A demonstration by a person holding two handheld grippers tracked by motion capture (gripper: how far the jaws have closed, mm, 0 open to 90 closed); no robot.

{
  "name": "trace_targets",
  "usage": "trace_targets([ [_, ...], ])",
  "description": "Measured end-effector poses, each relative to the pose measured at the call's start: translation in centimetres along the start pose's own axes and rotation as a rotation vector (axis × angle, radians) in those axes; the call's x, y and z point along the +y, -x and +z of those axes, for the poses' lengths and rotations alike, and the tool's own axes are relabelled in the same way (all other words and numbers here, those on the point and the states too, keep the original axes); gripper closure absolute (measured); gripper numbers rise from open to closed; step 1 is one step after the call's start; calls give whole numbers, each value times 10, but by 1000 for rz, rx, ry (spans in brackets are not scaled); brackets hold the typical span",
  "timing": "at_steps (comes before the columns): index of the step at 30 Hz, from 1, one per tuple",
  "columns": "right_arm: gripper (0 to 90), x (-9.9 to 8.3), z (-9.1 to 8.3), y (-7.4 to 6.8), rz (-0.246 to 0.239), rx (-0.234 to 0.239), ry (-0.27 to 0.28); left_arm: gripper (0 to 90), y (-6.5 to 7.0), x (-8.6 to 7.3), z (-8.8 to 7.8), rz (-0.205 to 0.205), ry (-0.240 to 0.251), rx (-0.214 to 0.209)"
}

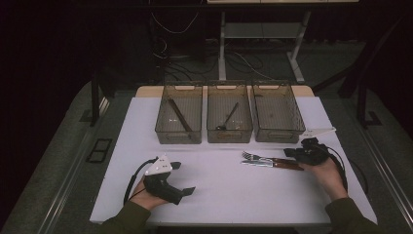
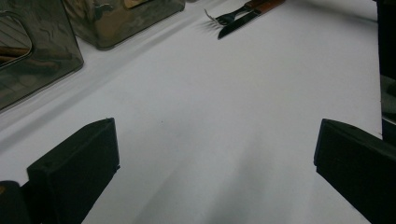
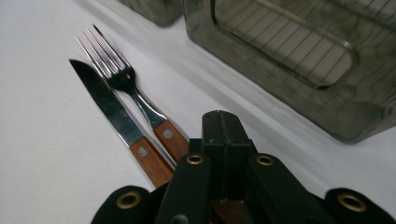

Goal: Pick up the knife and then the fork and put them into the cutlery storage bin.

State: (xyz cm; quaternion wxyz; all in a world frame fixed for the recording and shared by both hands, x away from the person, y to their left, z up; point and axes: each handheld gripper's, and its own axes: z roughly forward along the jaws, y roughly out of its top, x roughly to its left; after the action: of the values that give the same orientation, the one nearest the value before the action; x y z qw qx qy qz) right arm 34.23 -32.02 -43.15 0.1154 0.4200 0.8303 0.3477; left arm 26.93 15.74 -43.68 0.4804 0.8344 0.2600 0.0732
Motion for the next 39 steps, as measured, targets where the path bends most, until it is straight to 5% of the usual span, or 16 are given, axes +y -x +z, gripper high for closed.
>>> trace_targets([
  [11,900,-6,12,0,-24,-18,-81,0,0,0,1,1,-1,-7],
  [39,900,-8,4,-13,-89,31,-142,0,1,0,1,7,-3,-21],
])
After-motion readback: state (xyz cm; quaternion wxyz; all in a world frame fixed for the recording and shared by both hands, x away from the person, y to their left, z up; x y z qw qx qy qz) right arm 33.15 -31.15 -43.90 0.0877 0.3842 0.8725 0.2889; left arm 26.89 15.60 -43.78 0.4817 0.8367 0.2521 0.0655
